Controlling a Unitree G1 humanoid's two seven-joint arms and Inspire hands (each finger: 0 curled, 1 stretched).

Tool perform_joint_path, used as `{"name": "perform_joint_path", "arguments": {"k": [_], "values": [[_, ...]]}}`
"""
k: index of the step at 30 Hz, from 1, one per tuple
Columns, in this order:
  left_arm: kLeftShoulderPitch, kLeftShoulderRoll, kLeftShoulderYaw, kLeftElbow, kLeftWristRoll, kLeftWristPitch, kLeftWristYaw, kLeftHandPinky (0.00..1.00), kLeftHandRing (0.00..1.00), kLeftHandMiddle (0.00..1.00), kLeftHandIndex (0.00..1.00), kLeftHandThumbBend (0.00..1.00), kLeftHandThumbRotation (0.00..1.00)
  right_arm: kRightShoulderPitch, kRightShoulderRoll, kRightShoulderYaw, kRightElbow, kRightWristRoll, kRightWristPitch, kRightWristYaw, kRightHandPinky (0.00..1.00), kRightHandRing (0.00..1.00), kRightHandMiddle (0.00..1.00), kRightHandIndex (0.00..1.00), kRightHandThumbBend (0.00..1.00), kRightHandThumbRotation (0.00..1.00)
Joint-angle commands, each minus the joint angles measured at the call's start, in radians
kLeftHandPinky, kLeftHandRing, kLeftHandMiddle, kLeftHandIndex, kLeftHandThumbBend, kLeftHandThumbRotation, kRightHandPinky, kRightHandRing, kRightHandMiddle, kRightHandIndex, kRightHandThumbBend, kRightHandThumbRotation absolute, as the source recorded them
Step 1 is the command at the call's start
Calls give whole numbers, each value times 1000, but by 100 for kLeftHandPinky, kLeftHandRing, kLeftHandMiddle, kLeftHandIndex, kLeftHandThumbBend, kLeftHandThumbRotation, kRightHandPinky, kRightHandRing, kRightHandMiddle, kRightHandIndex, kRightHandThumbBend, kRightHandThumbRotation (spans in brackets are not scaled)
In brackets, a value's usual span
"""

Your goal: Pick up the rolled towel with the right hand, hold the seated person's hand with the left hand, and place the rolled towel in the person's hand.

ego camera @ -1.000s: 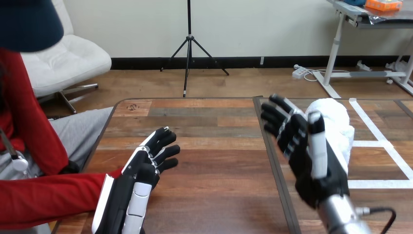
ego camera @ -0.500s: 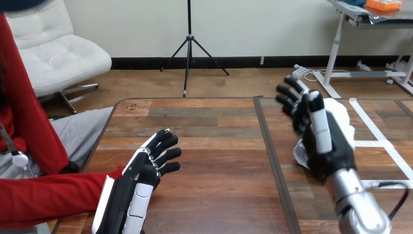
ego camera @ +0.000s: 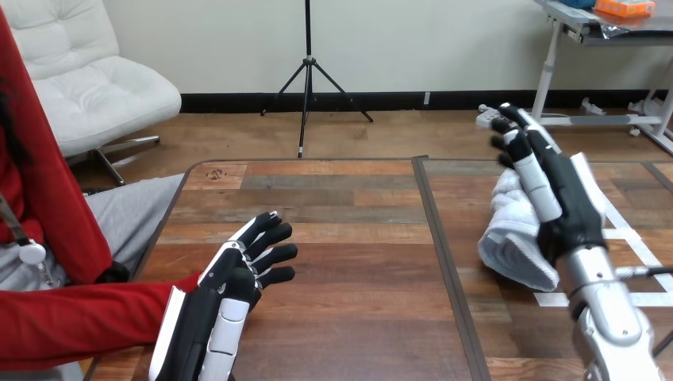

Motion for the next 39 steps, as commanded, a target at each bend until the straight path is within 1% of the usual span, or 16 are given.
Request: {"name": "perform_joint_path", "arguments": {"k": [1,2,11,14,20,23,27,29,30,32,36,38,39], "values": [[-25,-42,2,-60,-10,-4,-4,73,79,83,83,70,96,-166,-55,6,119,-70,-65,-64,91,94,94,95,100,85],[-25,-42,2,-60,-9,-4,-4,73,79,83,83,70,96,-173,-58,7,131,-76,-68,-68,90,95,94,96,100,85],[-30,-37,1,-58,-23,3,-16,73,78,82,83,70,96,-275,-84,9,259,-111,-25,-111,91,97,99,99,100,80],[-32,-38,2,-54,-28,3,-20,72,77,81,83,70,95,-309,-90,6,302,-111,-11,-113,92,98,99,100,100,77],[-37,-41,4,-48,-29,1,-24,71,76,80,83,70,94,-374,-98,-7,389,-90,16,-102,96,100,100,100,100,72],[-40,-42,4,-48,-35,1,-28,70,76,80,82,70,93,-408,-111,6,429,-112,45,-118,97,100,100,100,100,70],[-43,-41,6,-46,-36,1,-30,70,76,80,82,69,92,-438,-121,25,469,-139,80,-142,95,100,100,100,100,69],[-45,-41,7,-45,-36,1,-31,70,76,80,82,68,92,-447,-122,29,483,-146,87,-149,94,100,100,100,100,69],[-44,-40,8,-46,-36,3,-30,70,76,80,82,68,92,-455,-124,33,492,-152,101,-154,93,100,100,100,100,69],[-45,-40,10,-46,-36,6,-30,70,76,80,82,69,92,-467,-124,37,508,-161,118,-162,90,99,100,100,100,69],[-50,-37,15,-42,-36,3,-31,70,76,80,81,69,92,-494,-123,37,547,-166,161,-163,86,97,100,100,100,68],[-53,-37,17,-39,-37,2,-32,70,76,79,81,69,92,-504,-121,36,561,-164,175,-163,85,97,100,100,100,66],[-53,-37,18,-38,-36,0,-32,69,76,79,81,69,92,-511,-120,37,571,-164,190,-165,85,97,100,100,100,64]]}}
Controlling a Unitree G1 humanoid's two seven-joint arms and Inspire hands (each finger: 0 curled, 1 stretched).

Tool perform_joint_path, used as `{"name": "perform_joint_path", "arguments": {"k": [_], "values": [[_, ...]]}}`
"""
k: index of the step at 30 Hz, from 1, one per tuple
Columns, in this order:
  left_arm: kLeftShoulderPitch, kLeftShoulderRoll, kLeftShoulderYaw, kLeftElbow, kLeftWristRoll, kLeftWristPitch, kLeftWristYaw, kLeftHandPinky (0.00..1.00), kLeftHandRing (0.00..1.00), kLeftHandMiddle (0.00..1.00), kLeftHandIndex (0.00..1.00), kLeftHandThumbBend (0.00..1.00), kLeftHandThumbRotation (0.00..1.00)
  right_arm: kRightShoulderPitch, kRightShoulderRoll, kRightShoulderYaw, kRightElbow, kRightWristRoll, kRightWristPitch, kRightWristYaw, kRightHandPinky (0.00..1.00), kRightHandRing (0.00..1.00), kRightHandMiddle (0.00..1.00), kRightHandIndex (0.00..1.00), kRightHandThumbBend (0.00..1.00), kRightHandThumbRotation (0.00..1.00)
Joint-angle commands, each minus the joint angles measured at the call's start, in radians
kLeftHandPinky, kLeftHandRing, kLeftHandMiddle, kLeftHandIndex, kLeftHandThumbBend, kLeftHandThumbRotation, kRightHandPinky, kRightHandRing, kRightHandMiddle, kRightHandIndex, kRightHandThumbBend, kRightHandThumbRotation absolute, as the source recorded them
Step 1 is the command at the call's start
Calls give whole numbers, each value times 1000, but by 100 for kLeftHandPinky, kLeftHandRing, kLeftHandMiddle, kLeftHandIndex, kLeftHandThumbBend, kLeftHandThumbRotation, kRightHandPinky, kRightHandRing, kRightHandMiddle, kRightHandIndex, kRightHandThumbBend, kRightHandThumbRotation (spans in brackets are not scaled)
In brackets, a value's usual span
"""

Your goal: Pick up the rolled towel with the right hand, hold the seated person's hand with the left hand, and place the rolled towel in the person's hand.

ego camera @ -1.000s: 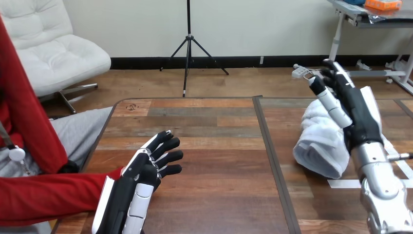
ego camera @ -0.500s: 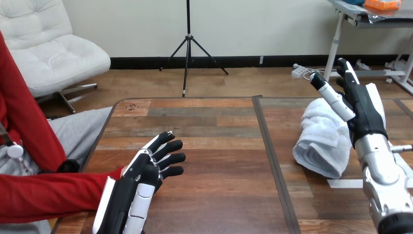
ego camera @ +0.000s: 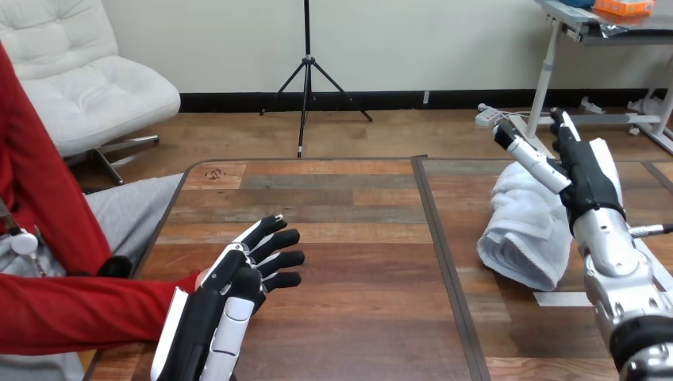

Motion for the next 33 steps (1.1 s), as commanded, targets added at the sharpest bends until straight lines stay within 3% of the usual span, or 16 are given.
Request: {"name": "perform_joint_path", "arguments": {"k": [1,9,15,27,33], "values": [[-55,-37,18,-37,-9,-8,-3,69,76,79,81,69,92,-165,-36,7,62,-14,54,-25,84,97,100,100,100,63],[-57,-37,25,-39,9,-2,7,65,74,78,79,72,93,-197,-36,49,111,-63,144,-41,80,96,100,100,100,62],[-57,-36,23,-42,7,-4,3,63,73,78,79,70,93,-203,-32,82,131,-100,186,-52,81,96,100,100,100,61],[-53,-37,25,-51,19,-1,10,62,72,77,79,69,93,-217,-18,170,156,-187,307,-34,90,100,100,100,100,70],[-53,-41,25,-55,12,1,12,60,72,76,77,68,90,-219,-9,193,158,-204,349,-27,91,99,99,100,100,71]]}}
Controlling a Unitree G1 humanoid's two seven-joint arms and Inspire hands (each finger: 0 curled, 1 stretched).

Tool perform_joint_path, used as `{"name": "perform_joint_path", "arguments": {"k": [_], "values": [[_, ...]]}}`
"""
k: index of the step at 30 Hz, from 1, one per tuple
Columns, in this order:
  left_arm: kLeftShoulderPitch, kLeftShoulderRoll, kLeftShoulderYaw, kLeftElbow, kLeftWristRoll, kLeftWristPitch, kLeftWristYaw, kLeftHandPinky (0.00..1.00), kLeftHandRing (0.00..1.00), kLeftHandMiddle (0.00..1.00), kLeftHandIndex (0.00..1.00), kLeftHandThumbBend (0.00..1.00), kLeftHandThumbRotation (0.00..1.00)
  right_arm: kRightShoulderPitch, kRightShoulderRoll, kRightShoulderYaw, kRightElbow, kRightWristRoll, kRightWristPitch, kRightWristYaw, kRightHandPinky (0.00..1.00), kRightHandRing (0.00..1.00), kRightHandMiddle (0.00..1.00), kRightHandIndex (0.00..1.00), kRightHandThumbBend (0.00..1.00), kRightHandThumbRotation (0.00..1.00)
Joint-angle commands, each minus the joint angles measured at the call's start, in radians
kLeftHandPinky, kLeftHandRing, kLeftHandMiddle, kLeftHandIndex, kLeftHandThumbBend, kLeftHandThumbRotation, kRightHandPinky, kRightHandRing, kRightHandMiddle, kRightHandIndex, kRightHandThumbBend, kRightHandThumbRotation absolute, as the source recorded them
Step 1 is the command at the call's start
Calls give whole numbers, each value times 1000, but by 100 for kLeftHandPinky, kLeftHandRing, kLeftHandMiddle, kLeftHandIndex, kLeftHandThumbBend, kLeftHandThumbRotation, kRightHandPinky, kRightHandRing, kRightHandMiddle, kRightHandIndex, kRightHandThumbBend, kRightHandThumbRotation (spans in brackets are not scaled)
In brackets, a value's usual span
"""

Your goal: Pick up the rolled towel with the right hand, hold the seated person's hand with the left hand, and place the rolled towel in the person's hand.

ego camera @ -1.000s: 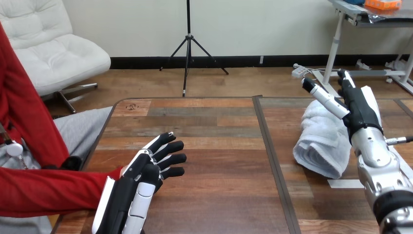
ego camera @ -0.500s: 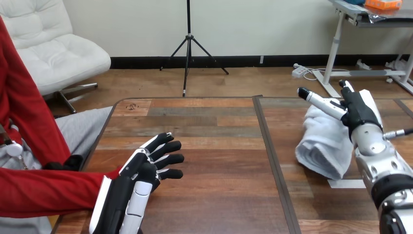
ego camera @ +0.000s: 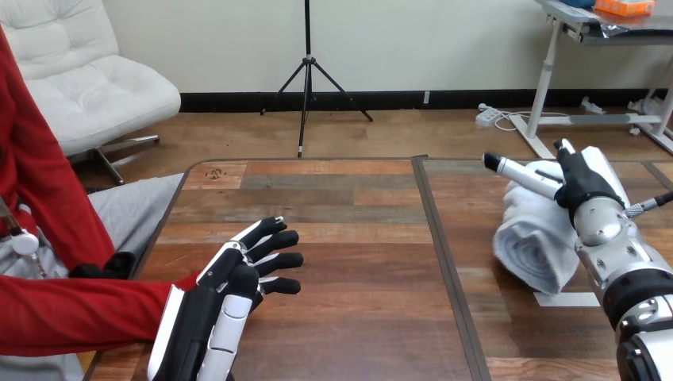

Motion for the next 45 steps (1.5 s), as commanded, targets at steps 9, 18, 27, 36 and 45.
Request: {"name": "perform_joint_path", "arguments": {"k": [9,18,27,36,45], "values": [[-40,-43,10,-62,-17,1,2,60,71,75,75,66,86,-52,30,48,25,-26,84,11,92,99,100,100,100,67],[-38,-38,7,-67,-24,7,-4,60,72,76,72,67,83,-44,41,92,29,-61,132,21,97,100,100,100,100,67],[-32,-34,8,-76,-23,7,-6,64,74,75,67,57,77,-35,53,101,29,-61,152,-2,98,100,100,100,100,65],[-21,-30,10,-90,-27,13,-10,65,75,75,64,53,75,-35,63,143,33,-99,190,-7,100,100,100,100,100,63],[-13,-27,13,-99,-27,15,-13,66,76,75,62,50,74,-50,77,250,51,-199,272,70,100,100,100,100,100,71]]}}
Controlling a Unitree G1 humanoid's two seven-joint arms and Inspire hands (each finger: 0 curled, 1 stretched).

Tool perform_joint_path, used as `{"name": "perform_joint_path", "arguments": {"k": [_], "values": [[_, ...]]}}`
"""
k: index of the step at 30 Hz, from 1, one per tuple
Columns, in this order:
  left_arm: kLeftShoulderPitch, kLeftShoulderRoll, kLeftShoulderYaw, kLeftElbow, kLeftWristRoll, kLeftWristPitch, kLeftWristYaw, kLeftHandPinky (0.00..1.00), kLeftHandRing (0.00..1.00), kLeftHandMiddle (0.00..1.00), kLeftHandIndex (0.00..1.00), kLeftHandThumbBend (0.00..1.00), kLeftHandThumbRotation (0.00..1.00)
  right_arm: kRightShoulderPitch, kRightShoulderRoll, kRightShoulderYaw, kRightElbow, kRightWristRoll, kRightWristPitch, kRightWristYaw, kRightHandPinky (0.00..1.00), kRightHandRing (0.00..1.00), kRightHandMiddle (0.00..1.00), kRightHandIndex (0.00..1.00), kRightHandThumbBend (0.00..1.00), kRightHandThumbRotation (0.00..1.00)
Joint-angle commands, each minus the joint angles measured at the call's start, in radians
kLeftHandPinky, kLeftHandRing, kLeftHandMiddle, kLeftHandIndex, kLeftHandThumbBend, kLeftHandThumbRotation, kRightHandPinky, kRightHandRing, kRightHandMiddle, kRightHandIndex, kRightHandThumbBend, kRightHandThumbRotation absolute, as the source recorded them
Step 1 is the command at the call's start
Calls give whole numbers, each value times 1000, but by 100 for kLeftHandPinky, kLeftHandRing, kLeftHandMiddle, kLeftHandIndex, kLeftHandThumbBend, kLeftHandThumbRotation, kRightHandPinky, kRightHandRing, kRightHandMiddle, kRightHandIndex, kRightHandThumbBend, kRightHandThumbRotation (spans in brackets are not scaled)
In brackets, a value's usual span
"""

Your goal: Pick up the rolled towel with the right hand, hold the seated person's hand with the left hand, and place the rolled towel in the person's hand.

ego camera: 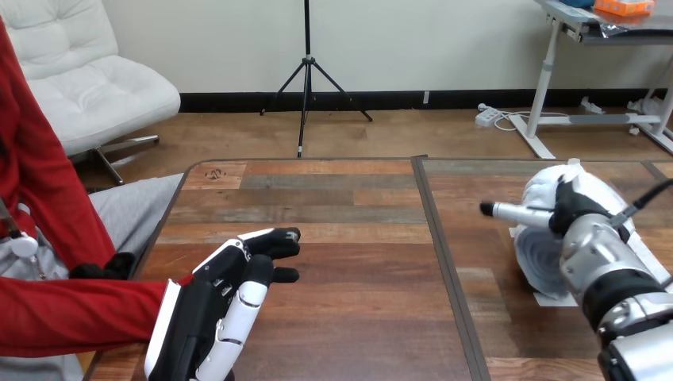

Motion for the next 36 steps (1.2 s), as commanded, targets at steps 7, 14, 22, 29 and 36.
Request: {"name": "perform_joint_path", "arguments": {"k": [7,14,22,29,36], "values": [[-16,-27,18,-68,2,0,1,65,76,75,61,48,74,-44,46,123,45,-102,74,131,88,96,100,100,100,78],[-26,-29,24,-67,9,-10,4,62,75,74,59,48,75,-41,59,112,41,-92,88,113,70,84,92,97,100,67],[-31,-25,29,-72,-6,-13,-4,58,73,74,59,47,76,-41,64,110,42,-84,100,115,61,82,88,91,100,45],[-31,-29,38,-86,-12,-11,4,56,72,74,58,49,76,-31,62,59,34,-37,92,74,59,77,81,79,100,30],[-26,-32,46,-104,-9,-6,14,54,71,73,55,52,76,-27,61,45,34,-18,91,59,49,65,71,66,100,11]]}}
